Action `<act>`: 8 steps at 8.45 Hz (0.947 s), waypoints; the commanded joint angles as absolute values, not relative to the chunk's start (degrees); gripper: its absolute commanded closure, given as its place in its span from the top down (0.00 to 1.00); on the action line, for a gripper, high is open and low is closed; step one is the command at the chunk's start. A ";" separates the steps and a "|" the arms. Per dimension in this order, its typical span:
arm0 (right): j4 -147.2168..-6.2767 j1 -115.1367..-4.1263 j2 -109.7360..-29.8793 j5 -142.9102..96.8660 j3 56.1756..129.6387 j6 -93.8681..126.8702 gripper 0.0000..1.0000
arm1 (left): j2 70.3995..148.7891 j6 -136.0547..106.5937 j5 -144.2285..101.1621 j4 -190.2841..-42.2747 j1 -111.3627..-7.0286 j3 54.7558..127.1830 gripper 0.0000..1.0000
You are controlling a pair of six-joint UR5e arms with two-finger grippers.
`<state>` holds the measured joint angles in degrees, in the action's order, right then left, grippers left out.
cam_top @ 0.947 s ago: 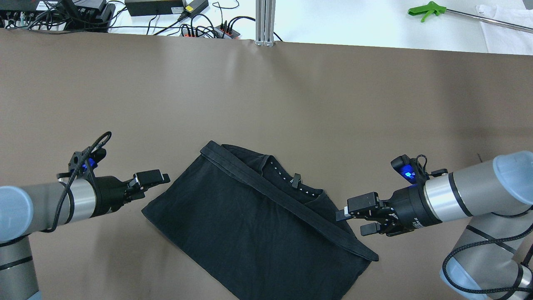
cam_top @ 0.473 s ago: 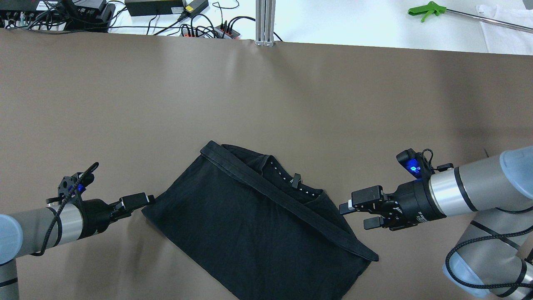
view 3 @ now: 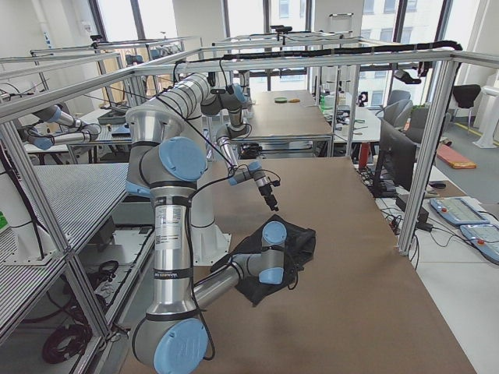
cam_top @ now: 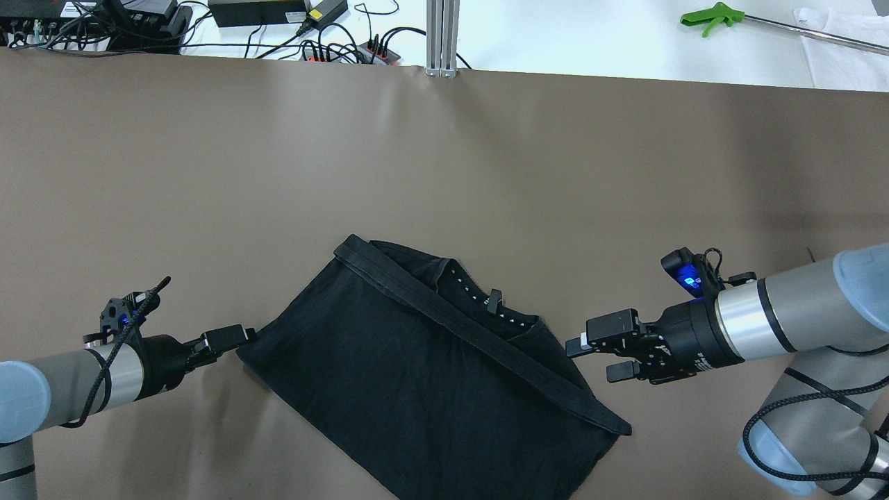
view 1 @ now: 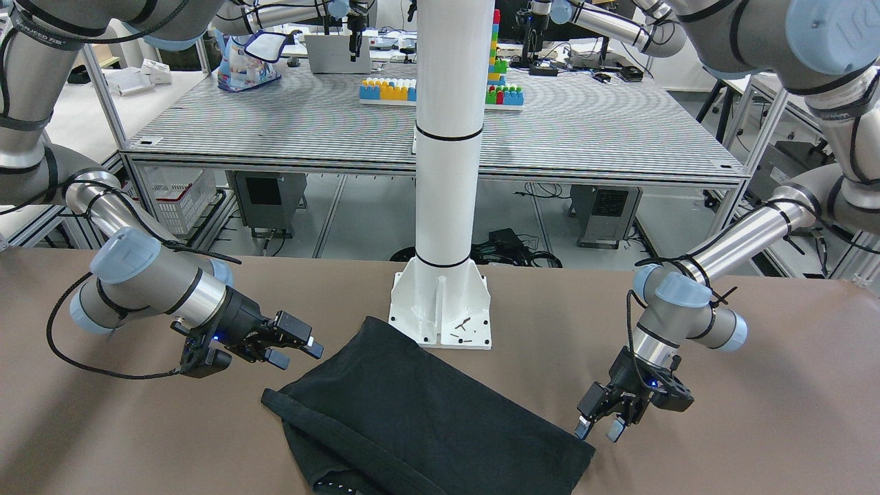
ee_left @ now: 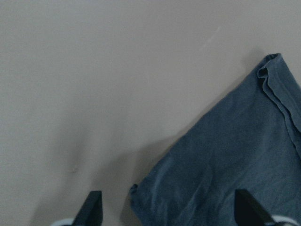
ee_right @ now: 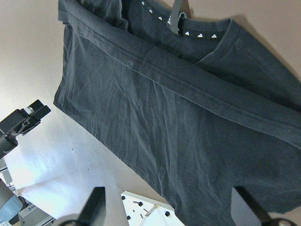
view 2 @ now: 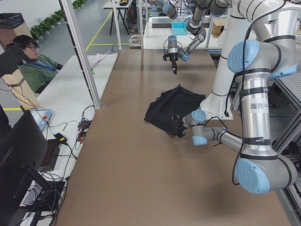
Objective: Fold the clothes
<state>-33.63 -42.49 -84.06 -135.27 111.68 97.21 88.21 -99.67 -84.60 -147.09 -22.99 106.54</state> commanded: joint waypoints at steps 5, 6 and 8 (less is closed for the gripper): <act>-33.66 -43.15 -84.02 -135.26 111.80 97.21 0.94 | 92.89 -99.84 -81.91 -146.95 -20.57 101.95 0.96; -33.66 -43.33 -84.02 -135.35 111.80 97.21 0.94 | 93.07 -99.93 -81.91 -146.95 -20.57 101.95 0.72; -33.66 -43.33 -84.02 -135.26 111.71 97.21 0.94 | 93.08 -100.46 -81.91 -147.04 -20.57 102.13 0.00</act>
